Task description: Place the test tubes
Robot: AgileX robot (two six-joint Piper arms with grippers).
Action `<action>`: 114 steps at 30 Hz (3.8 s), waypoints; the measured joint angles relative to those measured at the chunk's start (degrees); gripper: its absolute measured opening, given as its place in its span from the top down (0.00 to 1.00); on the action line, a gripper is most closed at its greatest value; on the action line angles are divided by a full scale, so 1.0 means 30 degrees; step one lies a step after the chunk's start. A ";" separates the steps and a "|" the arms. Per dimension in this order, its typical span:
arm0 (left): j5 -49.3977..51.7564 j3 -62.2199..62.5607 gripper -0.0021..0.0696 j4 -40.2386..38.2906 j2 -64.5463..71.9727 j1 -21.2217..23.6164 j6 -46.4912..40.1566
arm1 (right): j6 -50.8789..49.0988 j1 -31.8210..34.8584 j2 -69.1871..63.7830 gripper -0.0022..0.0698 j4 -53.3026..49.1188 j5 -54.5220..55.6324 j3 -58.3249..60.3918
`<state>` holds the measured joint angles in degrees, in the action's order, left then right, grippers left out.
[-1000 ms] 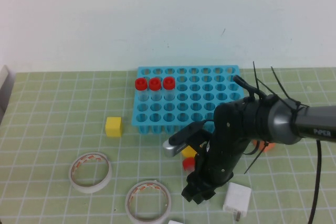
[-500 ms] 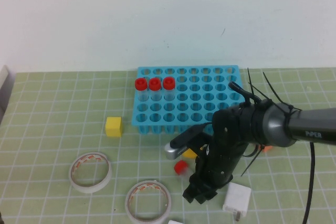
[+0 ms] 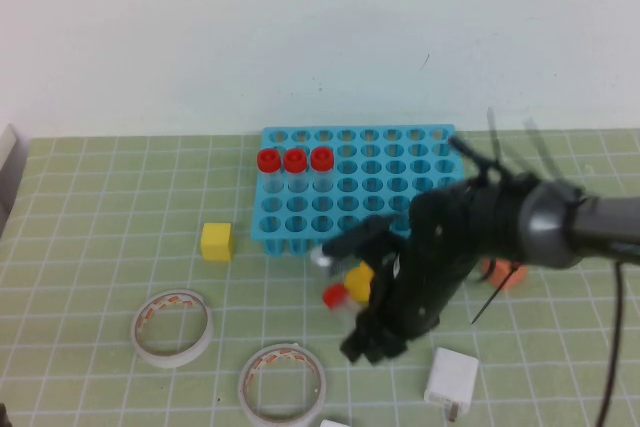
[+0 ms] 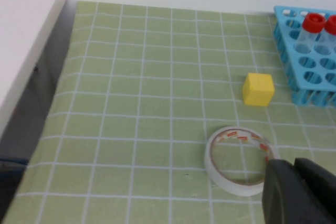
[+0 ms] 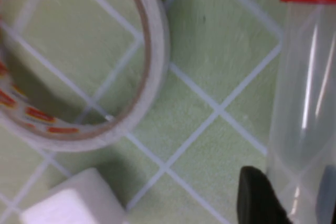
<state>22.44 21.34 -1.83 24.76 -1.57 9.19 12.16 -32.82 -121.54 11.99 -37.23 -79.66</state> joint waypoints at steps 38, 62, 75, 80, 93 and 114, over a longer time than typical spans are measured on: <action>-0.4333 -0.0170 0.97 -0.7857 0.0069 -0.0042 -0.7263 | 0.2102 -0.1154 1.6442 0.64 0.0185 2.2214 1.5025; -0.6775 0.5715 0.97 -0.8967 0.8428 -0.6339 -1.2136 | 0.1991 -0.1193 1.6442 0.64 -0.3997 2.5608 1.5060; -1.4513 0.6822 0.97 -0.9079 1.3842 -1.5964 -1.3538 | 0.1861 -0.1193 1.6442 0.64 -0.3997 2.5333 1.5060; -1.7494 0.6851 0.97 -0.9044 1.4521 -1.7332 -1.3528 | 0.1681 -0.1193 1.6442 0.64 -0.2922 2.5333 1.5060; -1.8260 0.6864 0.94 -0.3742 1.4444 -1.7567 -0.4733 | -0.0695 -0.1193 1.5391 0.64 -0.0874 2.3803 1.5060; -1.8738 0.6864 0.23 -0.7978 1.4444 -1.7567 -0.5419 | -0.4961 -0.1193 1.4863 0.64 -0.9865 2.6966 1.5622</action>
<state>-33.77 41.93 -25.77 68.10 -54.27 -7.07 -2.73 -36.40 -76.95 -17.60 43.67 -32.79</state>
